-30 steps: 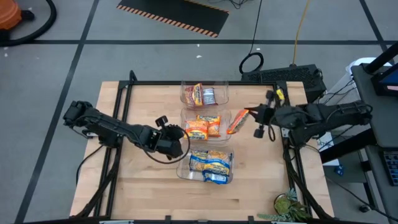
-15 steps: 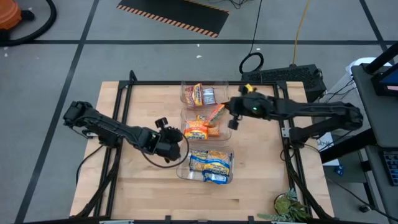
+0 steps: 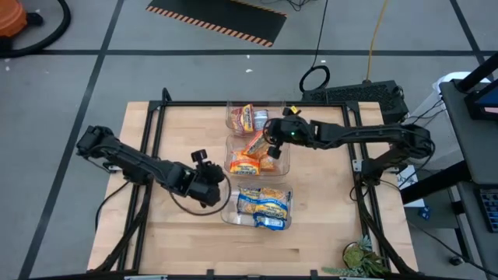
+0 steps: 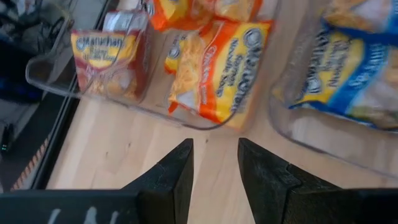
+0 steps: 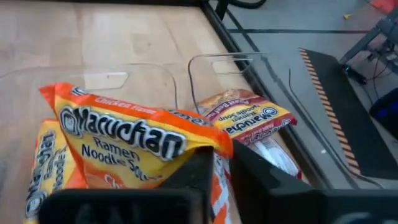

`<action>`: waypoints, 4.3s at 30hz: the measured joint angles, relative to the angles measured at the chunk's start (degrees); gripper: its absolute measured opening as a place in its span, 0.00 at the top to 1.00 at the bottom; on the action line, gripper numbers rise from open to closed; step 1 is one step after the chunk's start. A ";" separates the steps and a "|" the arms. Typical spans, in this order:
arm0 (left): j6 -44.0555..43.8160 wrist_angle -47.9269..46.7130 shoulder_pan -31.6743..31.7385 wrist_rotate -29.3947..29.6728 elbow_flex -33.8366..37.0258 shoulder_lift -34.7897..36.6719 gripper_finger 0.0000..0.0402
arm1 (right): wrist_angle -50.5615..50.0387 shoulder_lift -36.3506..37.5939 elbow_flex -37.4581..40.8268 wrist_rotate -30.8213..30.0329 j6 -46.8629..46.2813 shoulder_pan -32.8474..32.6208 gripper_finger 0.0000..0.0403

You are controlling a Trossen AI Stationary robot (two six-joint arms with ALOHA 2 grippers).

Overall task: Sort Maruchan noodles
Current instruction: Put the orange noodle pack into the center transparent bin, then return to Home Position

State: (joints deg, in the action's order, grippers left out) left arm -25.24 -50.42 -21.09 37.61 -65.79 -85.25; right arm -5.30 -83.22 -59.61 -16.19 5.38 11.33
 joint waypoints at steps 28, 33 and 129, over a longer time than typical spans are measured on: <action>-10.51 10.00 -12.02 22.75 23.74 24.67 0.67 | -0.18 42.36 29.80 16.38 3.26 -1.55 0.63; -4.08 22.13 -10.83 20.55 32.37 34.19 0.67 | 8.24 43.70 35.29 23.80 -0.57 -1.53 0.66; 19.37 47.44 -3.34 6.23 63.00 72.91 0.99 | 33.66 51.42 57.07 36.02 4.34 17.30 1.00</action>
State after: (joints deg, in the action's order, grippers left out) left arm -5.86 -2.98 -24.43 43.83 -2.79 -12.34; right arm 28.37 -31.80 -2.55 19.84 9.72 28.63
